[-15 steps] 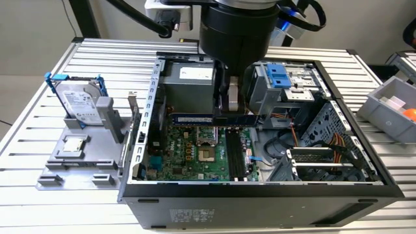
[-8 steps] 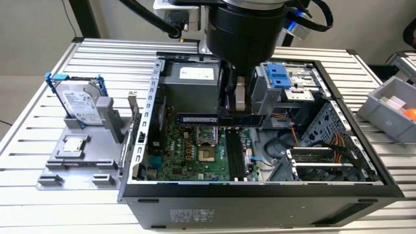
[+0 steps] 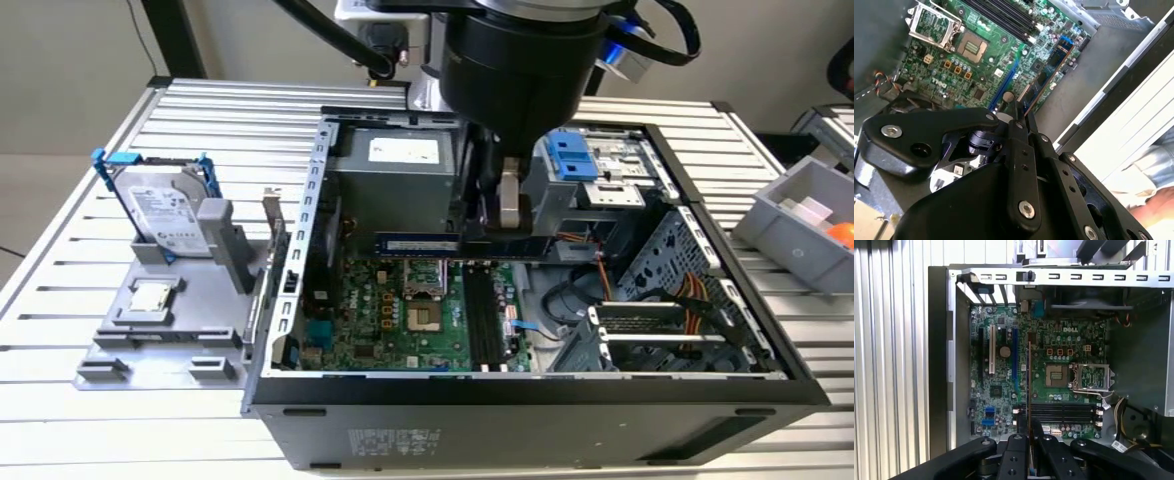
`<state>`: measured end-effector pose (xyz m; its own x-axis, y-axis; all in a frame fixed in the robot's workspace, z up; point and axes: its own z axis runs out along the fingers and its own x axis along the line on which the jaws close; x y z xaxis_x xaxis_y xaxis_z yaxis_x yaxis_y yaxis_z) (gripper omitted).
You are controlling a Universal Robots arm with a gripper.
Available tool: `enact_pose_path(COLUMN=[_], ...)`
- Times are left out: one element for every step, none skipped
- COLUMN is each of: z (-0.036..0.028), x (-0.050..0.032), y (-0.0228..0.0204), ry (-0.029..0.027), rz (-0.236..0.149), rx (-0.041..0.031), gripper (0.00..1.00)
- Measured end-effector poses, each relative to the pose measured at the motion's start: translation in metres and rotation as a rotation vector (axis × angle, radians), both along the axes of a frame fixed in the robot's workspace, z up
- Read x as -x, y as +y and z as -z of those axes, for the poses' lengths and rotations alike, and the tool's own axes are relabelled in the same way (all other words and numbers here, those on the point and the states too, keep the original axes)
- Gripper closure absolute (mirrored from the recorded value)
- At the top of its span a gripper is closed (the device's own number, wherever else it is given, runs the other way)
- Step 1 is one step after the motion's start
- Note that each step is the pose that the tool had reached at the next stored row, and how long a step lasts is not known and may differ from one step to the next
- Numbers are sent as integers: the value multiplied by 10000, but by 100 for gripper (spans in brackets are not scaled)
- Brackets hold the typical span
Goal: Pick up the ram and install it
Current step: 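Pick up the ram and move it above insertion slot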
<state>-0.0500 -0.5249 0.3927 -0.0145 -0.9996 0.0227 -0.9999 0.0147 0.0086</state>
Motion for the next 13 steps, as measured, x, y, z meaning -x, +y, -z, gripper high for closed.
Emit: enact_pose_path(z=[0,0,0,0,0,0,0,0,0,0,0,0,0], x=[-10,-20,-30,-40,-50,-59,-68,-76,-84,-91,-100,-107,-115], y=[0,0,0,0,0,0,0,0,1,1,1,1,1], ry=[0,0,0,0,0,0,0,0,0,0,0,0,0], rz=[-1,-1,-2,-2,-2,-2,-3,-4,-4,-4,-5,-5,-5], rx=[0,0,0,0,0,0,0,0,0,0,0,0,0], gripper=[100,100,100,100,100,100,100,100,100,100,100,100,100])
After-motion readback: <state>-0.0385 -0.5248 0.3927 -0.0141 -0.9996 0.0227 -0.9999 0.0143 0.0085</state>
